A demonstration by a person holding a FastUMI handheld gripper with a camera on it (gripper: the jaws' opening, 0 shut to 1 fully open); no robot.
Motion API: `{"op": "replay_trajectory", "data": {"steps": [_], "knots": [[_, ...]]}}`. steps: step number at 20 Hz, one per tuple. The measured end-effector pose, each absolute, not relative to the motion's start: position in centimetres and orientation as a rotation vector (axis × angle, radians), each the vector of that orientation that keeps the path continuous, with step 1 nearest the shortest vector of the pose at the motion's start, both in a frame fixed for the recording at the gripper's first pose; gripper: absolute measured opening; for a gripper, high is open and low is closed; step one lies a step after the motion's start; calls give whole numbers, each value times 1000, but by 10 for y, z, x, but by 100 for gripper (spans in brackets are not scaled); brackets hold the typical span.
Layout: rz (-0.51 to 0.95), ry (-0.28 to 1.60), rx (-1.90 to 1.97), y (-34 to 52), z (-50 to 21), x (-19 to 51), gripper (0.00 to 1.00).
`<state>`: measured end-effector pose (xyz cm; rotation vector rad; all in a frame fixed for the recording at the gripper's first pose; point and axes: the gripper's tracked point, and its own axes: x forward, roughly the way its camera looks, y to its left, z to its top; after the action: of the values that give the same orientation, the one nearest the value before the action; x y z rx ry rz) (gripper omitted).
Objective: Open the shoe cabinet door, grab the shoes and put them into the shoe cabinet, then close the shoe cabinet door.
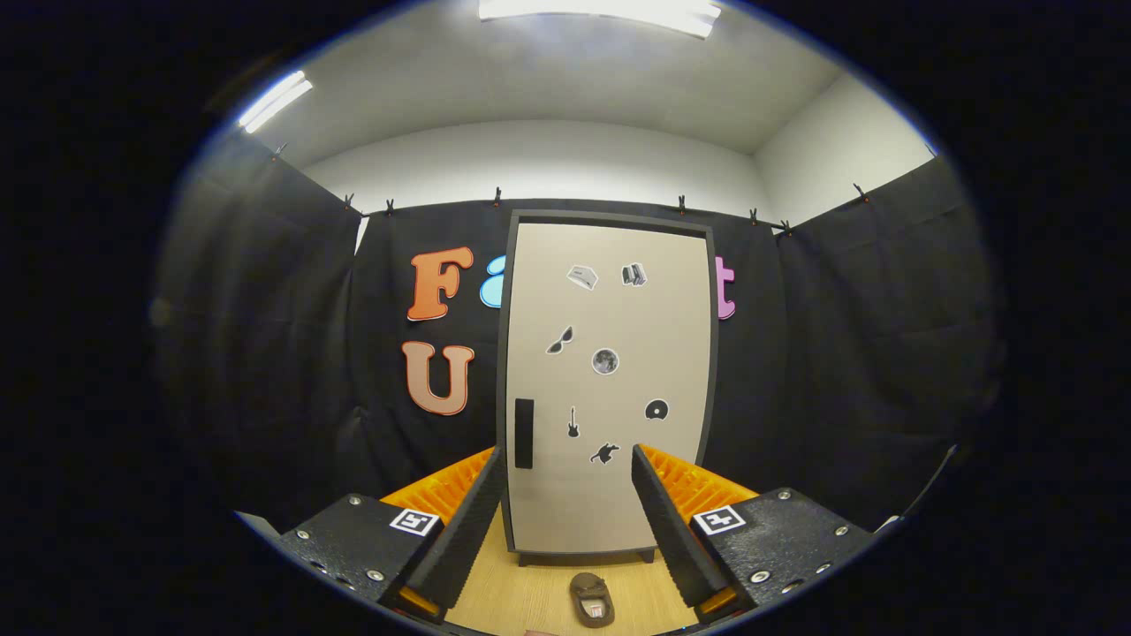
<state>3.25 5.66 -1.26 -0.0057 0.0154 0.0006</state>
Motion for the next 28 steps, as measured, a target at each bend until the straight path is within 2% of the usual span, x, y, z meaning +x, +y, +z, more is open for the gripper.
{"op": "replay_trajectory", "data": {"steps": [7, 15, 23, 28], "knots": [[-2, 5, -28, 87, -22, 68, 89], [35, -7, -27, 113, -47, 159, 88], [64, 7, -48, 127, -81, 249, 82], [77, 36, -39, 135, -102, 291, 74]]}}
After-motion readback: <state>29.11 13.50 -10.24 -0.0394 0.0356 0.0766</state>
